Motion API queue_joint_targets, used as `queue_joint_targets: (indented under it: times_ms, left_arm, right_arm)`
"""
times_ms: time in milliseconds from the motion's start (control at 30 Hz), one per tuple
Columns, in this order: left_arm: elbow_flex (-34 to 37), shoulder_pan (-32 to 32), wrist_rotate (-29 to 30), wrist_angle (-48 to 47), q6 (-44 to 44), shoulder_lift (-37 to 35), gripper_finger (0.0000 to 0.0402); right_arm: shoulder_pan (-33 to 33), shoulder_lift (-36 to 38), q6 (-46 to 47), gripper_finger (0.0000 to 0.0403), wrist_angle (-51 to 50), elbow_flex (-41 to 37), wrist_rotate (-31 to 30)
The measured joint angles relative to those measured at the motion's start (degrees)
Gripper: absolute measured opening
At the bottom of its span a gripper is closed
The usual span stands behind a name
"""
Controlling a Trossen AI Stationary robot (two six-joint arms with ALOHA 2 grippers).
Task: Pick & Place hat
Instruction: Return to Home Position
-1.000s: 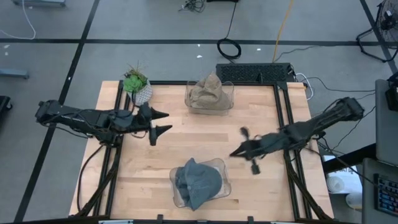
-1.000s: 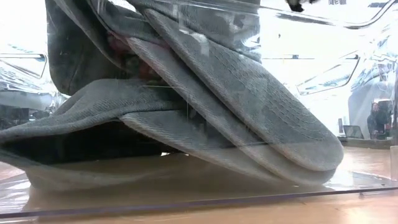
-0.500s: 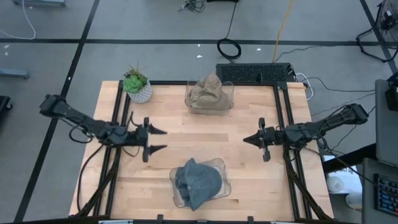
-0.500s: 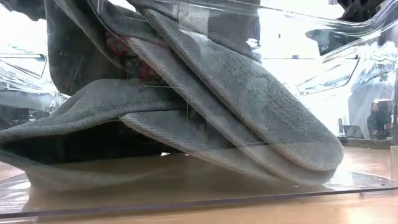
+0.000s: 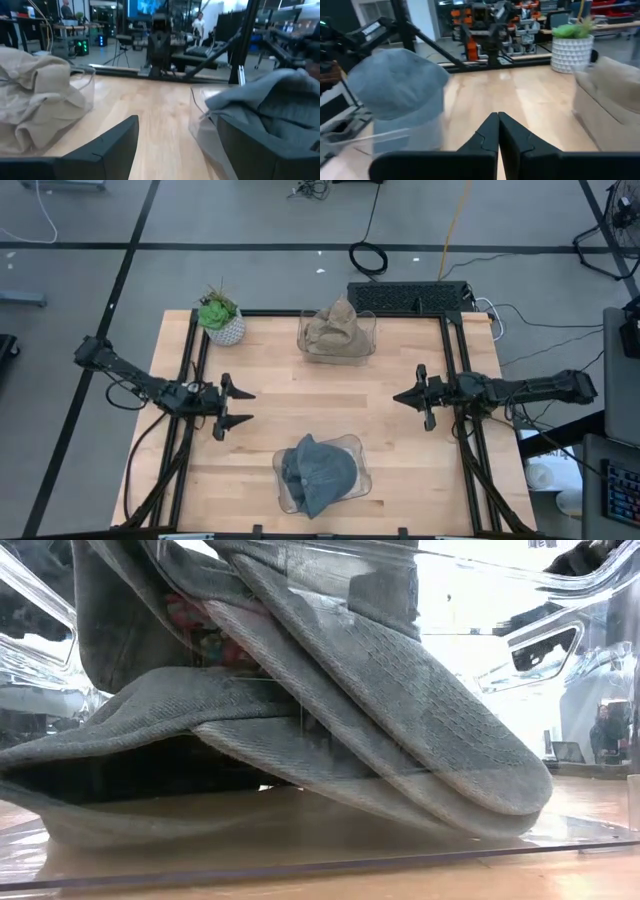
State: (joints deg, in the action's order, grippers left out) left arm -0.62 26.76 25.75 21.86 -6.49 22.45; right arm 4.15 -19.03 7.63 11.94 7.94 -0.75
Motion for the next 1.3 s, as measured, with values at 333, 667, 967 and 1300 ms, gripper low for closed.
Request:
queue_joint_targets:
  times_ms: [333,667,967,1300]
  left_arm:
    - [0.0,0.0,0.27,-2.8,2.12,-4.65,0.028]
    - [0.0,-0.04,0.25,-4.1,-2.15,-4.47,0.028]
    - [-0.02,-0.04,0.24,-4.07,-4.8,-4.47,0.028]
    - [-0.07,-0.04,0.24,-4.05,-4.74,-4.47,0.028]
  right_arm:
    - [-10.95,9.14,-2.68,0.0,-2.96,-3.64,5.33]
    - [-11.31,15.12,-2.57,0.0,-4.73,-6.55,6.86]
    - [-11.28,14.69,-0.95,0.0,-4.9,-6.66,6.82]
    - [-11.28,14.69,-0.97,0.0,-4.91,-6.72,6.82]
